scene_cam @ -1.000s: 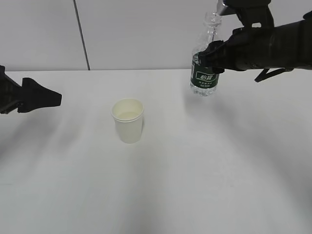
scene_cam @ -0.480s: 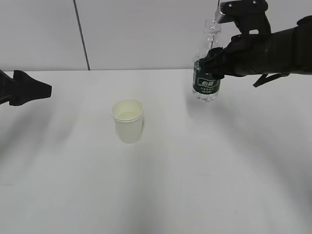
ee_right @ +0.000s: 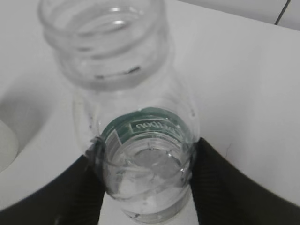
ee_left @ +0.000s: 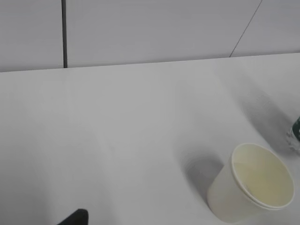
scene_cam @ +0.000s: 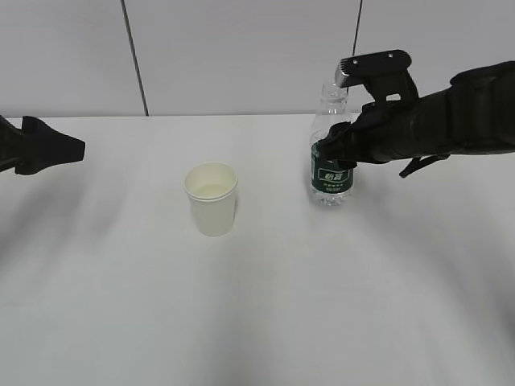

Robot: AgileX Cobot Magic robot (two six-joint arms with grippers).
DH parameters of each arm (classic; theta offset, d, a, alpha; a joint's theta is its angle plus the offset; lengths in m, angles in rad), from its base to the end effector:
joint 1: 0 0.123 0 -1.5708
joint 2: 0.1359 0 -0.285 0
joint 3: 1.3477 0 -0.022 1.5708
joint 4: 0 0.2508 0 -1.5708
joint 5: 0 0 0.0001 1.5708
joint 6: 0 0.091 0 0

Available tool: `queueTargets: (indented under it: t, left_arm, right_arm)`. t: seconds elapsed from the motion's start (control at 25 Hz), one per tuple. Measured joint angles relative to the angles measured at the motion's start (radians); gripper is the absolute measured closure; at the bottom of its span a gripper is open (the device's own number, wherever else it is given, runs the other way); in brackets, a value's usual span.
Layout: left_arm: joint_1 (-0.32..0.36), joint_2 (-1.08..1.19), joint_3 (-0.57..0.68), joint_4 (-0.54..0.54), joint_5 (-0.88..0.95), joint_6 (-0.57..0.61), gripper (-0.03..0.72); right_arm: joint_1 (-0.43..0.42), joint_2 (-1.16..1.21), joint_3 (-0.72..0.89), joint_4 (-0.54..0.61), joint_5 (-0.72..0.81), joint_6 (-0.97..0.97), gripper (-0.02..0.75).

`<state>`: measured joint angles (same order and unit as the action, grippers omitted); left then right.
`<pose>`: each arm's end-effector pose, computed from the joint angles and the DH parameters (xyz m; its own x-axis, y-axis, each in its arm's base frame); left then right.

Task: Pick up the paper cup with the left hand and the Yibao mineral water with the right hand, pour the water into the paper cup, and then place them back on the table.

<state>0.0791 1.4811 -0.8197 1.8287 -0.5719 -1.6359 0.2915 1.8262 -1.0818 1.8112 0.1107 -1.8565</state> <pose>0.2960 -0.0242 0.2378 -0.5754 0.1566 -0.8027 0.4685 0.8677 -0.1665 0.3743 0.1226 0.1973 -0.5481 -0.2100 -0.8096 -0.3931 0.9191 0.0278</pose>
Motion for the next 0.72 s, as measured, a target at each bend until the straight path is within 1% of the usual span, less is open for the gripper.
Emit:
queueTargets:
  t: [0.72]
  left_arm:
    - [0.0,0.0,0.0,0.0,0.008,0.007,0.176]
  right_arm:
    - [0.0,0.057,-0.002,0.0,0.071,-0.079,0.314]
